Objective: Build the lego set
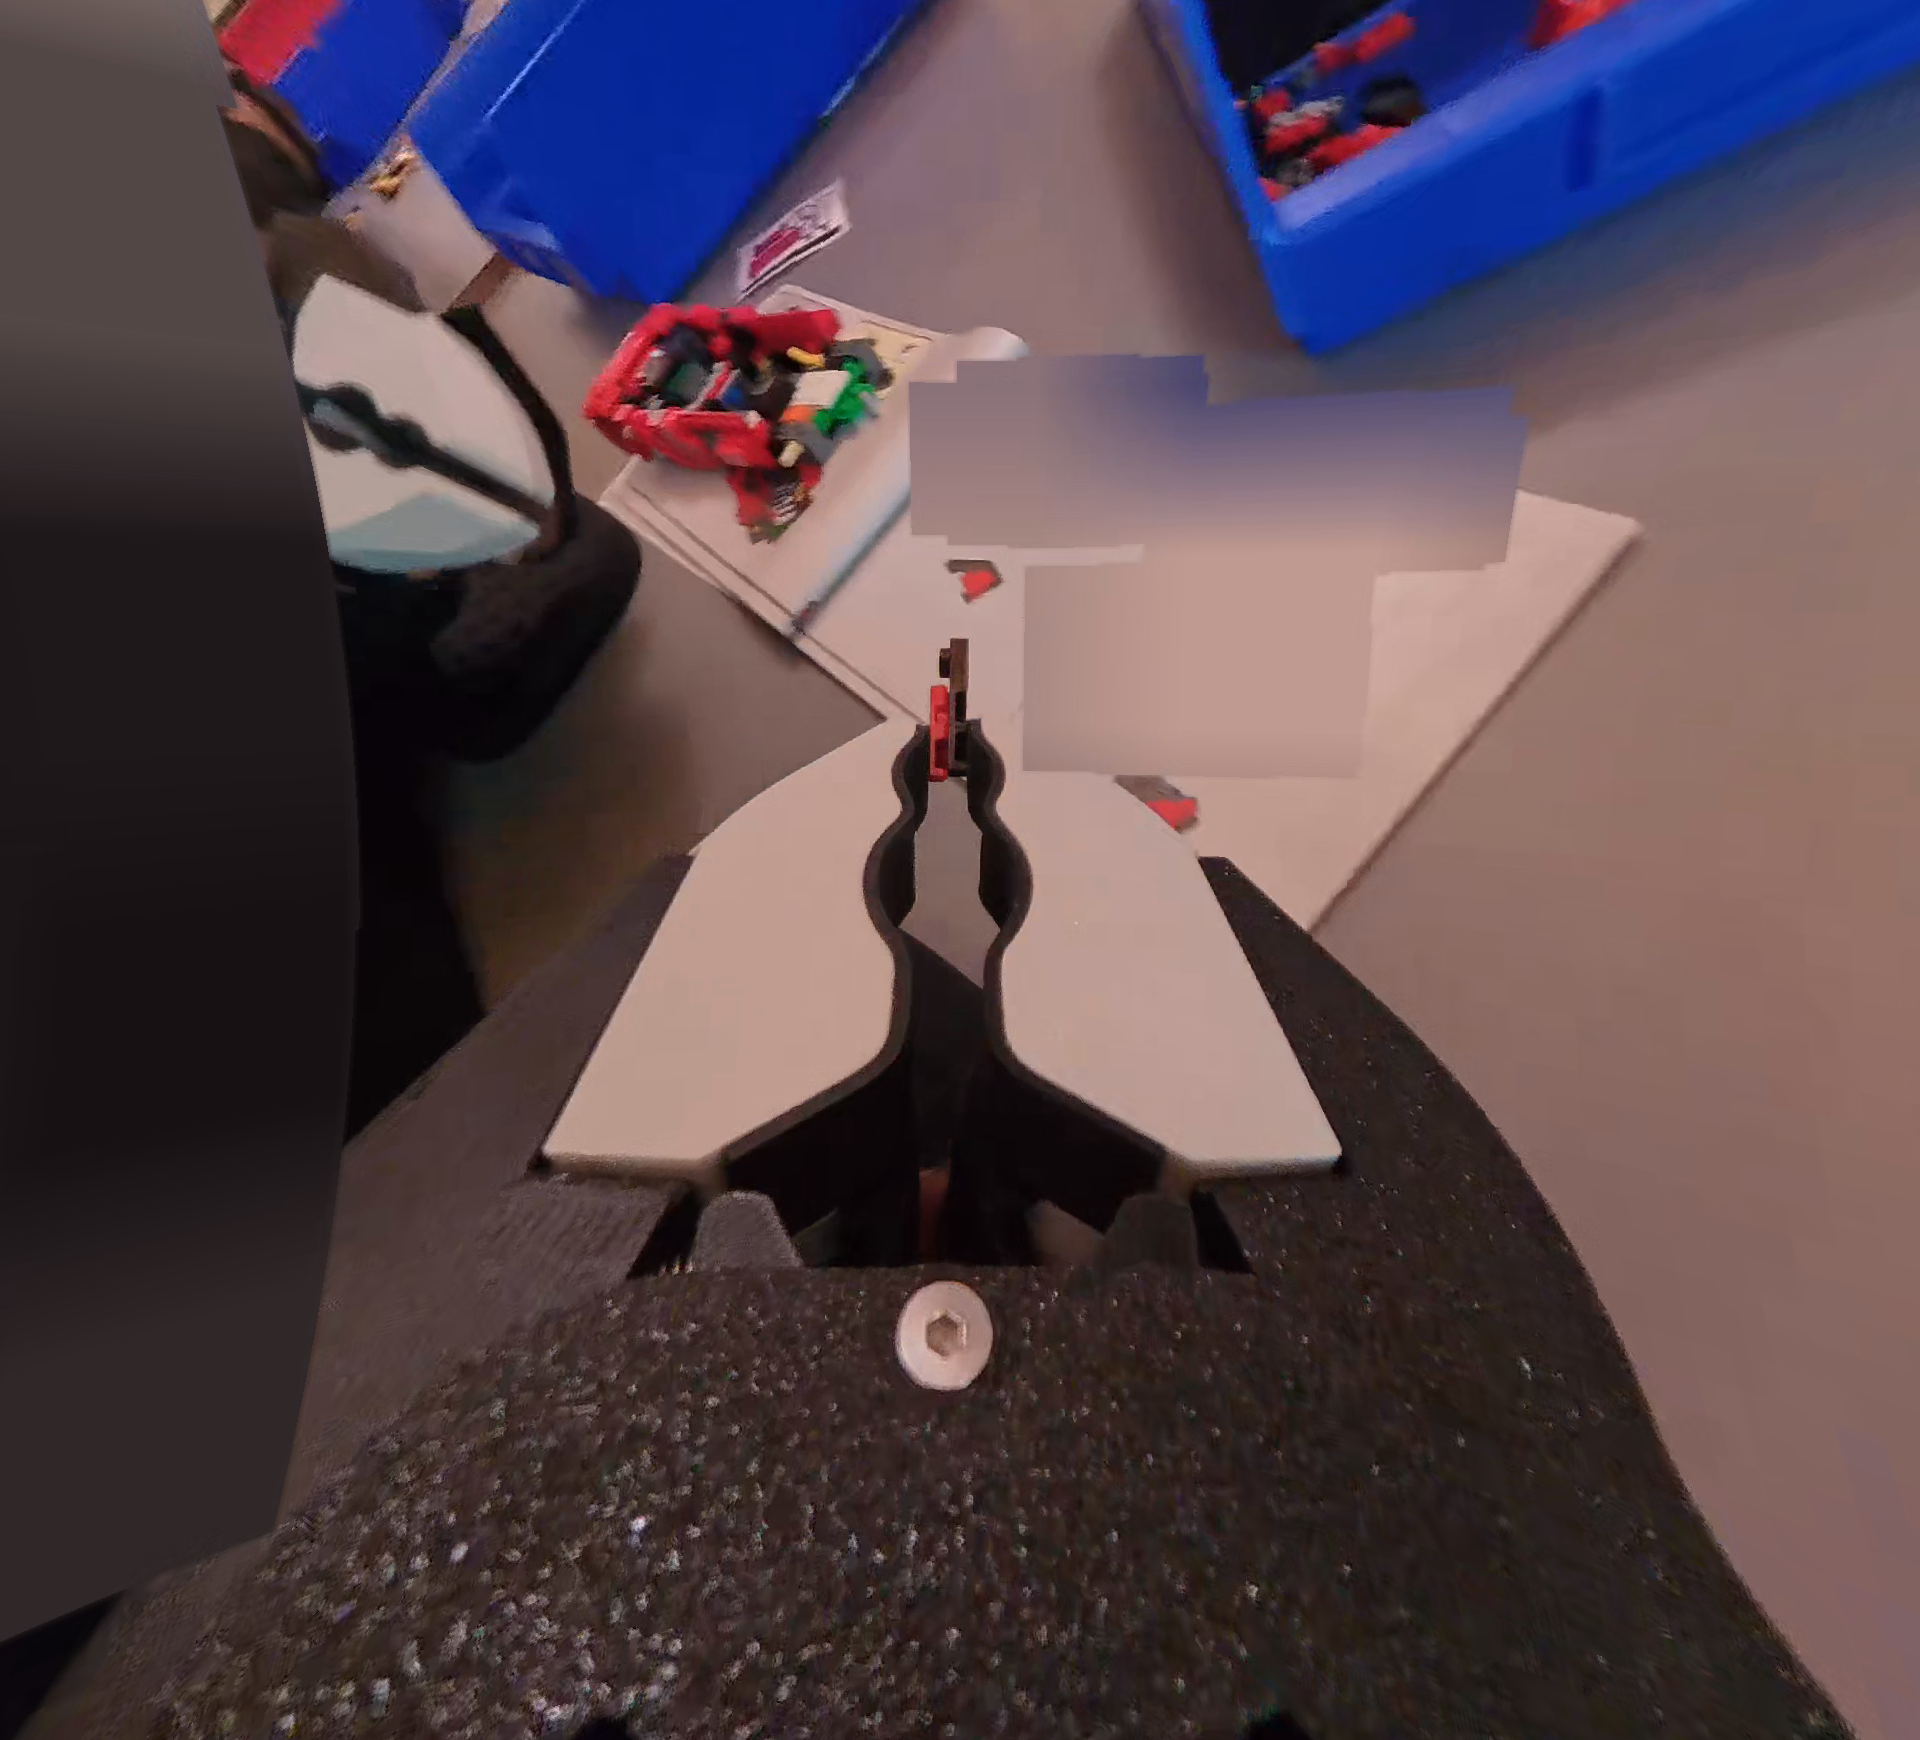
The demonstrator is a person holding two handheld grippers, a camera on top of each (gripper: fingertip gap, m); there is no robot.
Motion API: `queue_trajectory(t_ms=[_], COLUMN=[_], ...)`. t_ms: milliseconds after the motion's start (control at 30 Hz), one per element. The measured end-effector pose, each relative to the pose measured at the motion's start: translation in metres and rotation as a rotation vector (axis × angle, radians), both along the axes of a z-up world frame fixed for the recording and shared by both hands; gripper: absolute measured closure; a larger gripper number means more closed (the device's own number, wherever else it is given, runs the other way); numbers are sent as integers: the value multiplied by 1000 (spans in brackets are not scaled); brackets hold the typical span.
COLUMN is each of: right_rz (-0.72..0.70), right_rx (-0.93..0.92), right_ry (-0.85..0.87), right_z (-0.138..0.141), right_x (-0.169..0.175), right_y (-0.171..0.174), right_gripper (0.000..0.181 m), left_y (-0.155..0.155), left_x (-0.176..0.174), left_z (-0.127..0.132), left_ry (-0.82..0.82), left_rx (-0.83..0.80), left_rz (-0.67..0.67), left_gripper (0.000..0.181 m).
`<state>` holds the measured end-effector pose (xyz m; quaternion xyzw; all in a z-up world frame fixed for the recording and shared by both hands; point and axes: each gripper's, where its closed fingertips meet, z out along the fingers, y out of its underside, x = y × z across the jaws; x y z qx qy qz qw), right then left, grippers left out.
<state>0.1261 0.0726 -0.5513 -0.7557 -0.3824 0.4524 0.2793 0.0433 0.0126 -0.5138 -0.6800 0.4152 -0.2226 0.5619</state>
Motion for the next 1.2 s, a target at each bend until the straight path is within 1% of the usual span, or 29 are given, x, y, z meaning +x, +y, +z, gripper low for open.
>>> queue_trajectory(t_ms=[100,300,467,533,633,733,800,933,1033,1167,1200], right_rz=[-63,-81,-72,-40,12,90,157,299,376,454,456], right_rx=[-35,-53,-50,-34,-32,-21,-32,-118,-131,-131,-115], right_ry=[-2,-38,-74,-103,-125,-178,-202,-190,-259,-285,-298], right_z=[-7,-20,-20,-17,-15,-23,-29,-32,-41,-42,-43], right_x=[6,9,11,11,4,-10,-21,-42,-47,-54,-55], right_y=[7,11,15,16,16,16,15,4,3,5,9], right_gripper=[174,174,174,174,174,174,175,174,174,173,170], left_y=[-1,2,-1,-2,-3,-8,-12,-15,-17,-17,-17], left_x=[7,10,14,17,21,24,26,27,28,28,28], left_z=[-16,-27,-36,-40,-47,-56,-59,-56,-52,-51,-51], left_ry=[13,26,55,79,113,141,148,126,90,70,68], left_rx=[-115,-164,-192,-202,-208,-238,-259,-248,-255,-268,-270], left_rz=[-38,-29,-44,-56,-60,-92,-113,-138,-158,-162,-163], left_gripper=[181,178,162,157,153,151,152,164,167,167,167])
